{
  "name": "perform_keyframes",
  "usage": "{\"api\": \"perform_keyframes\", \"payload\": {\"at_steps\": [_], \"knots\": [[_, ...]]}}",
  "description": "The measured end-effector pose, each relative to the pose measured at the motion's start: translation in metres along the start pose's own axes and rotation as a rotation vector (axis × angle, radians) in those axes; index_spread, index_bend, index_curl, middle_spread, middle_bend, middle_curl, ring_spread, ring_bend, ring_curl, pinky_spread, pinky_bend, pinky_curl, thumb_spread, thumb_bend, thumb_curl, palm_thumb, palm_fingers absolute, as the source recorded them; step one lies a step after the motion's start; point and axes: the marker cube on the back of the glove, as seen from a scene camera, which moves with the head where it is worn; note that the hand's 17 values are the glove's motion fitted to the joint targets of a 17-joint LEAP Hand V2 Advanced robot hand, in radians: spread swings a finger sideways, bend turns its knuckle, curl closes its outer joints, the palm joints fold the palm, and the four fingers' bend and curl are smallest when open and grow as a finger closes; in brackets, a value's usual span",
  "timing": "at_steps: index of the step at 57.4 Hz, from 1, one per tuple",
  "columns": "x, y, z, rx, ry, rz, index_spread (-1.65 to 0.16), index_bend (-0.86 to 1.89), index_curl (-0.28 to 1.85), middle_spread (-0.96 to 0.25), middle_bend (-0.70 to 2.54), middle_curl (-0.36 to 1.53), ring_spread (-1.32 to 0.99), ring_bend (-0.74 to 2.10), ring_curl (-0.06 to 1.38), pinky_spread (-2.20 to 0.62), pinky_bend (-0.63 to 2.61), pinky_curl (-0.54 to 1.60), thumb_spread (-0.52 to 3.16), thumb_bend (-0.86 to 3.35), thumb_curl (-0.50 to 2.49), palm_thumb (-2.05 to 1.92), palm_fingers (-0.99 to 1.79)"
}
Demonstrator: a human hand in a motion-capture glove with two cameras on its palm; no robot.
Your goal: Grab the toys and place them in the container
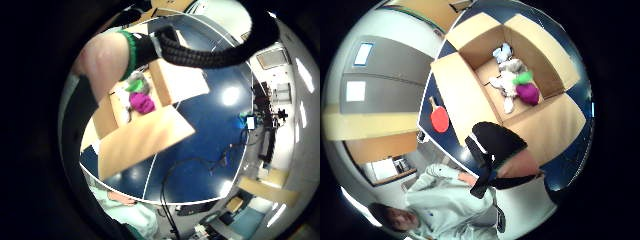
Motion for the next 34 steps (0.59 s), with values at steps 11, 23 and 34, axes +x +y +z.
{"api": "perform_keyframes", "payload": {"at_steps": [11,23,34], "knots": [[-0.001,0.089,-0.023,0.3,-0.161,-0.134,-0.24,0.13,0.37,-0.01,0.15,0.4,-0.01,0.27,0.39,0.05,1.06,0.37,1.25,-0.01,0.48,0.04,-0.14],[0.025,0.167,0.0,0.478,-0.041,-0.053,-0.26,0.21,0.38,-0.01,0.17,0.37,-0.01,0.23,0.38,0.06,0.96,0.33,1.31,0.0,0.42,0.09,-0.04],[0.037,0.191,0.029,0.445,-0.07,0.094,-0.27,0.22,0.41,-0.02,0.19,0.37,-0.01,0.19,0.37,0.06,0.9,0.32,1.34,-0.01,0.39,0.12,0.0]]}}
